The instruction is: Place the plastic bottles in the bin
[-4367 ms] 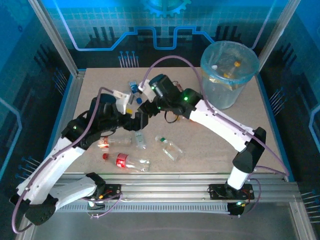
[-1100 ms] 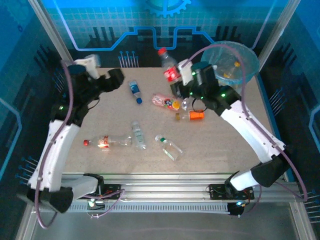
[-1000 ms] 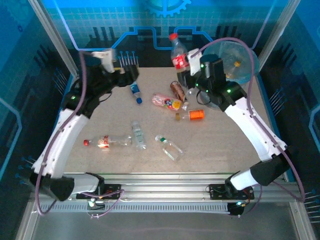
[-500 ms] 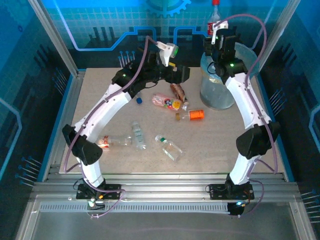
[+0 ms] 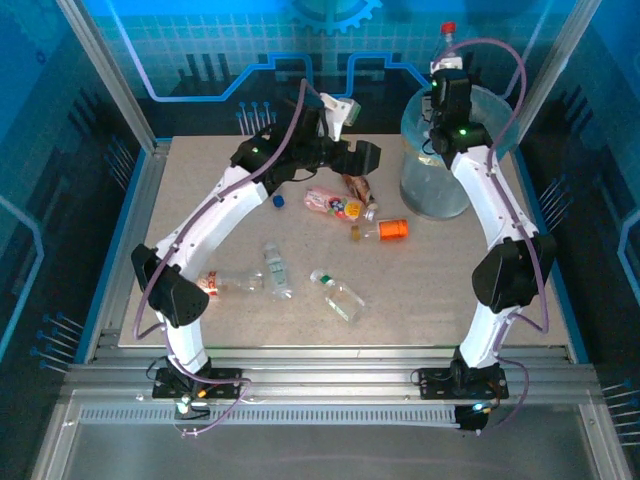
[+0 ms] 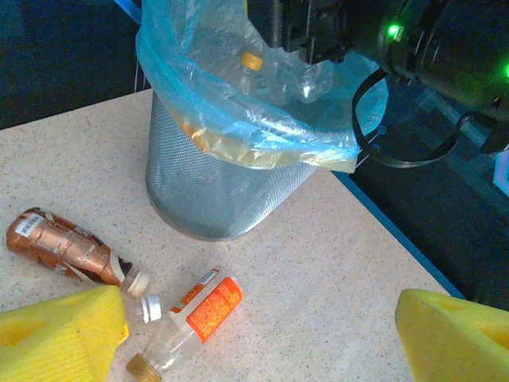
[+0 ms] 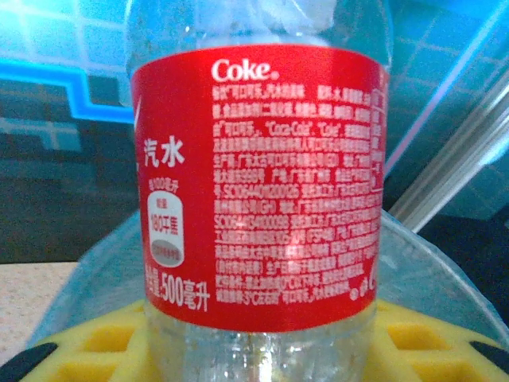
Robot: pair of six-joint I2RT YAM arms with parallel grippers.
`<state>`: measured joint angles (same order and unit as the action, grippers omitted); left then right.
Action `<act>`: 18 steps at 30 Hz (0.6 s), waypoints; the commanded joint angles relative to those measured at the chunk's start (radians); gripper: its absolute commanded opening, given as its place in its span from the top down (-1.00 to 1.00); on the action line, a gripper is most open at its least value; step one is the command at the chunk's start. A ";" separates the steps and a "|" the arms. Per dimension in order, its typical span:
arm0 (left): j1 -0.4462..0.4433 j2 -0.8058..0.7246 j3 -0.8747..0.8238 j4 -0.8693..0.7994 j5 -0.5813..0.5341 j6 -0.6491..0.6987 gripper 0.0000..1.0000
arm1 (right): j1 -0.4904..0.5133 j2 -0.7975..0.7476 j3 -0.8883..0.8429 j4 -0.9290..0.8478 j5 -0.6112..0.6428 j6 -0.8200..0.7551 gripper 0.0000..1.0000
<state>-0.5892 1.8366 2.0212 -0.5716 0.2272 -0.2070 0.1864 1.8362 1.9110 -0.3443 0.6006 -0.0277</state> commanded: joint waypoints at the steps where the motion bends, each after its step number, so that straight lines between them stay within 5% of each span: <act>1: -0.002 -0.007 -0.038 -0.005 0.027 0.005 -0.78 | -0.015 -0.006 -0.007 0.006 0.063 -0.016 0.05; 18: -0.002 -0.033 -0.087 0.015 0.025 -0.022 -0.79 | -0.058 -0.058 -0.115 -0.002 -0.009 0.052 -0.56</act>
<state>-0.5892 1.8359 1.9270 -0.5705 0.2306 -0.2108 0.1398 1.8229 1.7790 -0.3508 0.6025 0.0051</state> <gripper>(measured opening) 0.894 0.767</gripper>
